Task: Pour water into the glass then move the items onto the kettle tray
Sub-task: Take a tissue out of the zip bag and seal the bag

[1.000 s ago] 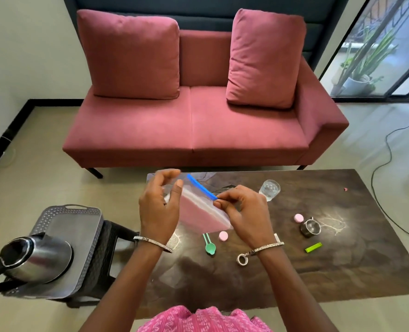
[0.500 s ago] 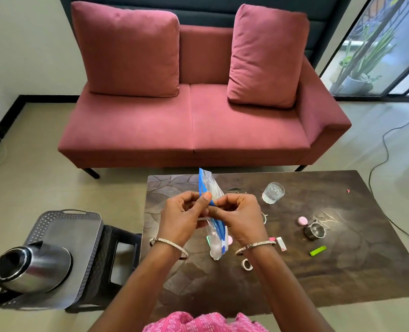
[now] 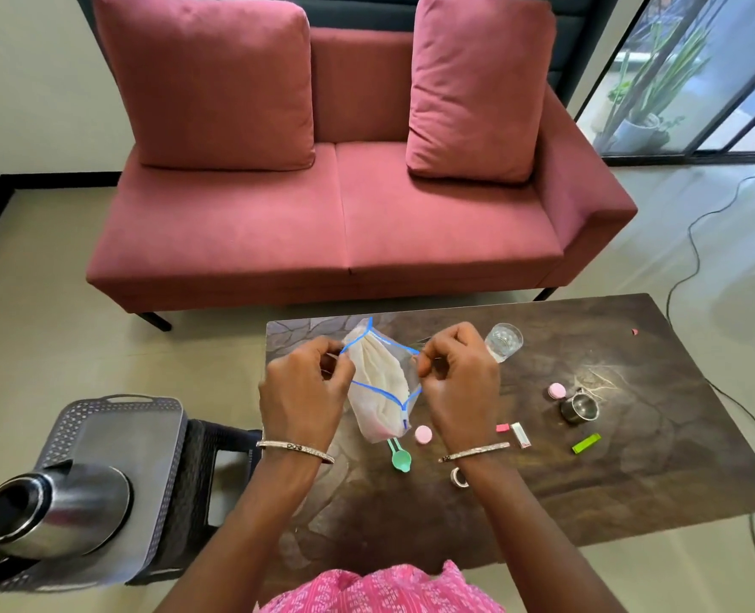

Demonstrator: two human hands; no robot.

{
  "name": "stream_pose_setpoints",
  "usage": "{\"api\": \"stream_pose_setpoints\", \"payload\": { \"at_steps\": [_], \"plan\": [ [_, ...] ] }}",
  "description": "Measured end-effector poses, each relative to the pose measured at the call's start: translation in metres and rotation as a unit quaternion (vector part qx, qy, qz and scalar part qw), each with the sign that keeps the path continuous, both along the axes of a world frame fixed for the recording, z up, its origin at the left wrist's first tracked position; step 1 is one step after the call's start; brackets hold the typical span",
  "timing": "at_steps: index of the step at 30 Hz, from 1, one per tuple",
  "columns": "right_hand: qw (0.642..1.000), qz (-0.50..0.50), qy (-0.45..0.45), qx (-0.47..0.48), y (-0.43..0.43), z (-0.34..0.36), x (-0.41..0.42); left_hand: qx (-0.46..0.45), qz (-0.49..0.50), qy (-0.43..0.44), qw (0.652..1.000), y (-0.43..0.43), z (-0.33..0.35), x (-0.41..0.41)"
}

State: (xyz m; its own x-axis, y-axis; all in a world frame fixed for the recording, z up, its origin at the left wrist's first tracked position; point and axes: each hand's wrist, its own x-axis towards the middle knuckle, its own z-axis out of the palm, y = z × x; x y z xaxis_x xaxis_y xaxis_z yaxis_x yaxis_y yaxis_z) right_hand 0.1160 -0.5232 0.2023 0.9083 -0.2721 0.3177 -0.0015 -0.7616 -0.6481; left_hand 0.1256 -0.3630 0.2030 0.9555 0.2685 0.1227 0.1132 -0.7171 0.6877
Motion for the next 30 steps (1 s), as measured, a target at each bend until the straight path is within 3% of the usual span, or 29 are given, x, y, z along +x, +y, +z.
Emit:
{"api": "stream_pose_setpoints", "payload": {
  "at_steps": [6, 10, 14, 19, 26, 30],
  "plan": [
    [0.994, 0.062, 0.022, -0.09, 0.018, 0.001, -0.002, -0.012, -0.039, -0.002, 0.999, 0.008, 0.004, 0.002],
    [0.967, 0.07, 0.159, -0.186, 0.027, 0.003, 0.001, -0.011, -0.067, 0.002, 0.998, 0.009, 0.003, 0.002],
    [0.965, 0.043, 0.217, -0.142, 0.034, 0.009, 0.004, -0.022, -0.085, 0.0, 0.996, 0.01, 0.002, 0.002],
    [0.969, 0.063, 0.238, -0.022, 0.043, 0.012, 0.003, -0.019, -0.104, 0.003, 0.994, 0.007, 0.001, 0.004],
    [0.953, 0.09, 0.288, 0.001, 0.041, 0.0, 0.006, -0.034, -0.103, -0.016, 0.994, 0.003, 0.002, -0.004],
    [0.959, 0.074, 0.273, 0.012, 0.038, -0.001, 0.009, -0.06, -0.091, -0.025, 0.994, 0.001, 0.005, -0.008]
  ]
}}
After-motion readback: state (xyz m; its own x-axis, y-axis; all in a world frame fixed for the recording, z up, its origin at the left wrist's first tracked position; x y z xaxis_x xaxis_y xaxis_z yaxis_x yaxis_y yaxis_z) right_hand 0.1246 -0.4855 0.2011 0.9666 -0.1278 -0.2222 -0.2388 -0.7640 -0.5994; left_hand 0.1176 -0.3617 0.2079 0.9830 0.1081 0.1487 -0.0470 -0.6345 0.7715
